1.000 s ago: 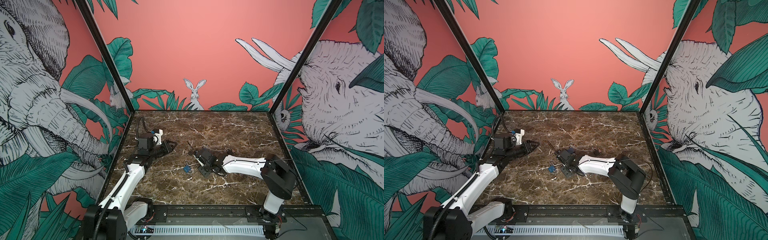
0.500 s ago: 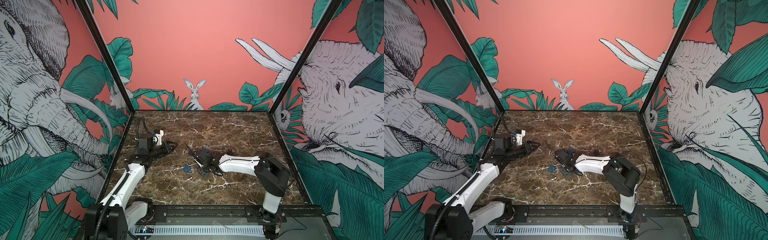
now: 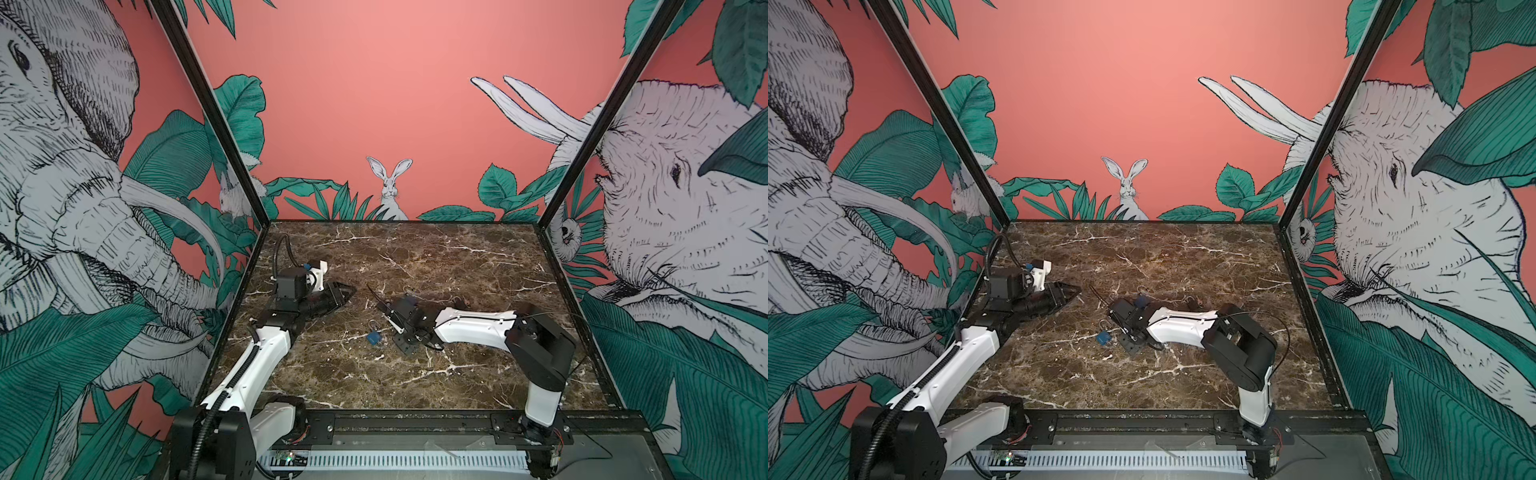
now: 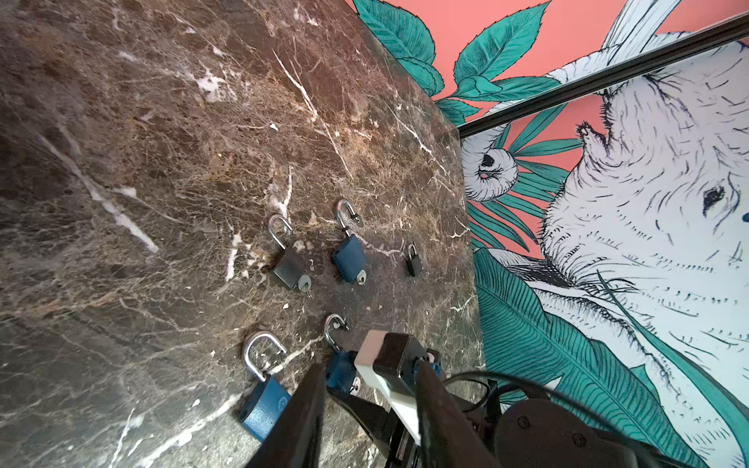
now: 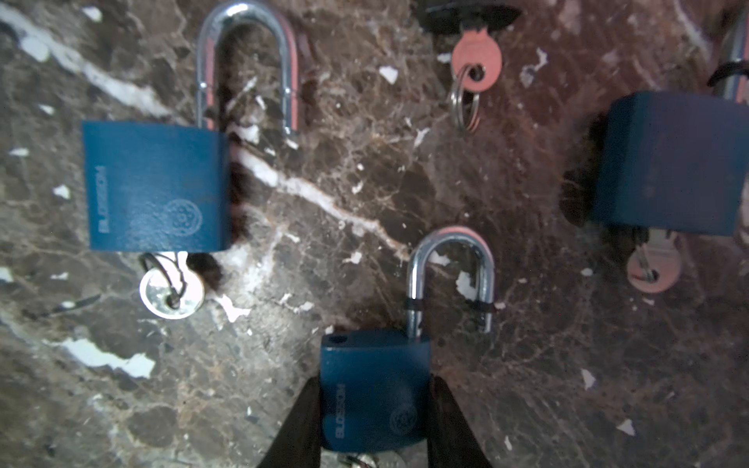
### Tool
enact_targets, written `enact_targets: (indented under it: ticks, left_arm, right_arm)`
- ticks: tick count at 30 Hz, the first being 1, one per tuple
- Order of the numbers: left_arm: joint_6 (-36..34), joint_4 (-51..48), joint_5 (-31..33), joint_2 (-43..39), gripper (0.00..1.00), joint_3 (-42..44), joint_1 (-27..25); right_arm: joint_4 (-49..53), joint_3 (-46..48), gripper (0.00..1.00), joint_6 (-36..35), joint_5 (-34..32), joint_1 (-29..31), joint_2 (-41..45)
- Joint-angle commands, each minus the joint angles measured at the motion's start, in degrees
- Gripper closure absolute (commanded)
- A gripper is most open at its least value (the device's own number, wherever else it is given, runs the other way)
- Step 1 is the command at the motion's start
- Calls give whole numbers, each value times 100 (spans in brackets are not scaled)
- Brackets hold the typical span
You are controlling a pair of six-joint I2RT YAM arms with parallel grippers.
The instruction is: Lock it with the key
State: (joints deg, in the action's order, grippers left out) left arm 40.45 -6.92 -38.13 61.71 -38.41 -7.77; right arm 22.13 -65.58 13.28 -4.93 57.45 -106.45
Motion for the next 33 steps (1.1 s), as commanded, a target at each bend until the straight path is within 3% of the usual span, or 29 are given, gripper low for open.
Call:
enact_targets:
  ticks: [1,10,16,24,33]
  left_arm:
    - [-285,-262,-50,-8,60,-60,38]
    - [-803,-821,-259,-35,63,-359,-45]
    - [-1100,-982,60,156,64,-615,-785]
    - [-865,-284,-174,724,64,-951,-1417]
    - [-472,481,-507,1305,62,-1289,-1921]
  right_arm:
    - [102,-57,84,-45,87,46,-26]
    - [584,-394,89,-328,158,47,947]
    - [1030,-619,89,-586,205,38,1706]
    - [1346,-772,89,-804,-33,33,2287]
    - [1271,-728,90,-781,-114,32,2357]
